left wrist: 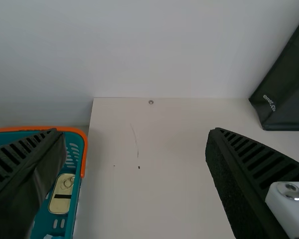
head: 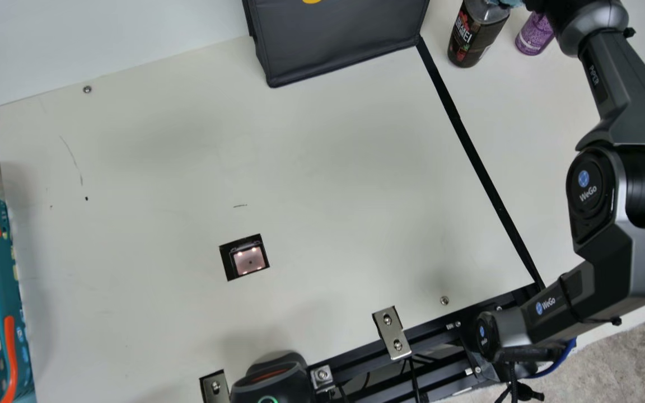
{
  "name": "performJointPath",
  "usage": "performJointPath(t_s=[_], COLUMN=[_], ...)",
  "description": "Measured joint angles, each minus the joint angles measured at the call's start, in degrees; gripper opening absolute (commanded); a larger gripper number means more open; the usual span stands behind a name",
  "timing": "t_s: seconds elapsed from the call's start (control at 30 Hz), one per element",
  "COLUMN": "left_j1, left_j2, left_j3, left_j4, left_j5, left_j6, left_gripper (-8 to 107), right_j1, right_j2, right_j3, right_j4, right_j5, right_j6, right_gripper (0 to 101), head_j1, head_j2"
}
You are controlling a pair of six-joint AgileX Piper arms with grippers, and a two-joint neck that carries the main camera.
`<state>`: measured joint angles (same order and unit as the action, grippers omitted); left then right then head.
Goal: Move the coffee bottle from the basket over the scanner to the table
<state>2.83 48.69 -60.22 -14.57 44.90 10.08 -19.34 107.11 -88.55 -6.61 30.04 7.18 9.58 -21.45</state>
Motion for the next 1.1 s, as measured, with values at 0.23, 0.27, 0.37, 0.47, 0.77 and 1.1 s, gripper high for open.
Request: performJointPath(t_s=[0.23, 0.27, 0.37, 0.47, 0.77, 1.1], left_j1=[0.0, 0.0, 0.0, 0.0, 0.0, 0.0], left_j2=[0.0, 0.0, 0.0, 0.0, 0.0, 0.0], left_j3=[0.0, 0.0, 0.0, 0.0, 0.0, 0.0], left_j4=[0.0, 0.0, 0.0, 0.0, 0.0, 0.0], left_j5=[0.0, 0.0, 0.0, 0.0, 0.0, 0.0], left_j6=[0.0, 0.0, 0.0, 0.0, 0.0, 0.0], left_gripper=[90, 90, 90, 90, 90, 90], right_j1=[0.1, 0.1, 0.1, 0.0, 0.4, 2.4], right_j2=[0.0, 0.0, -0.3, -0.6, -3.2, -11.6], right_j3=[0.6, 0.7, 1.0, 1.5, 3.7, 9.6], right_j4=[-0.3, -0.3, -0.3, -0.2, -3.3, -9.1], right_j5=[-0.3, -0.3, -0.3, -0.4, -1.9, -4.3], right_j6=[0.5, 0.5, 0.5, 0.2, 1.7, 7.1], right_gripper=[38, 42, 52, 62, 92, 95], head_j1=[0.1, 0.1, 0.0, 0.1, 0.0, 0.0], head_j2=[0.0, 0.0, 0.0, 0.0, 0.0, 0.0])
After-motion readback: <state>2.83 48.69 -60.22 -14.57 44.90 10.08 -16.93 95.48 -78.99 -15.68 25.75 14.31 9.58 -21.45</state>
